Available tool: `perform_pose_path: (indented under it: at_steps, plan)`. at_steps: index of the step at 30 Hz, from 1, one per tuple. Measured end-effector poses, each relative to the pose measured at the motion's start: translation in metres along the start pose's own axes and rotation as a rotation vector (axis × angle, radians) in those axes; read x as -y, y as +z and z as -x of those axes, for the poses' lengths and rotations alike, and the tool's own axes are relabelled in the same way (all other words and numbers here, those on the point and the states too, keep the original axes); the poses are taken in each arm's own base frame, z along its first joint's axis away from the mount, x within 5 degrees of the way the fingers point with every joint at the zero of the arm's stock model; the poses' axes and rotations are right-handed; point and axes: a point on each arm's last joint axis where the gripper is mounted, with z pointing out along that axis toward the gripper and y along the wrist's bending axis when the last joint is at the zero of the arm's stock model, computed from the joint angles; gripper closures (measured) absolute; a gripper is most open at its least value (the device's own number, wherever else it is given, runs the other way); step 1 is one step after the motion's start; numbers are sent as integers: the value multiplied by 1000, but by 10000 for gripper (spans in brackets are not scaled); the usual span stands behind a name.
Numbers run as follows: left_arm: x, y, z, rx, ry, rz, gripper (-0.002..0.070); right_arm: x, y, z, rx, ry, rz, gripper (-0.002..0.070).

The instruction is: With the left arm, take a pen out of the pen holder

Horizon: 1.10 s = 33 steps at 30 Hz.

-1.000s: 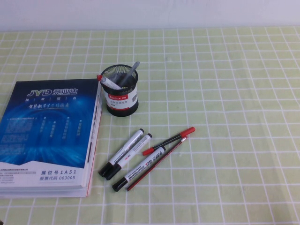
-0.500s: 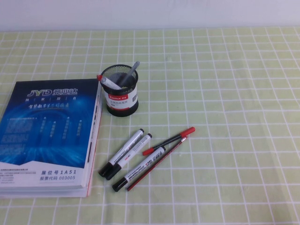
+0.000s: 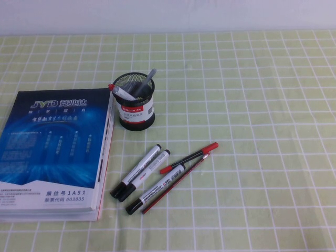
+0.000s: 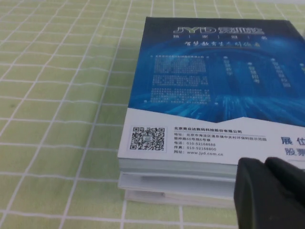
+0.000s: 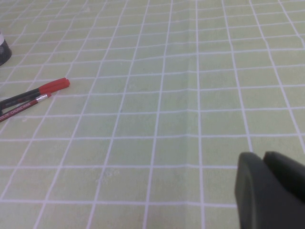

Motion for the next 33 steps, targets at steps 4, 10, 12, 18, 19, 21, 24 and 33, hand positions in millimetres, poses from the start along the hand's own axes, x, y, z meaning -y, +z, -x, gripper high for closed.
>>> perform_pose_path:
  at_steps: [4, 10, 12, 18, 19, 21, 24, 33]
  plan:
    - [-1, 0, -2, -15, 26, 9, 675, 0, 0, 0, 0, 0, 0, 691]
    - [-1, 0, -2, -17, 78, 9, 675, 0, 0, 0, 0, 0, 0, 691]
    - [0, 0, -2, -19, 78, 5, 675, 0, 0, 0, 0, 0, 0, 691]
    - [2, 0, -3, -27, 77, -21, 675, 0, 0, 0, 0, 0, 0, 691]
    - [2, 0, -3, -27, 73, -27, 675, 0, 0, 0, 0, 0, 0, 691]
    - [4, 0, -3, -25, 69, -41, 675, 0, 0, 0, 0, 0, 0, 691]
    - [6, 0, -3, -28, 80, -62, 675, 0, 0, 0, 0, 0, 0, 691]
    - [7, 0, -3, -27, 122, -79, 675, 0, 0, 0, 0, 0, 0, 691]
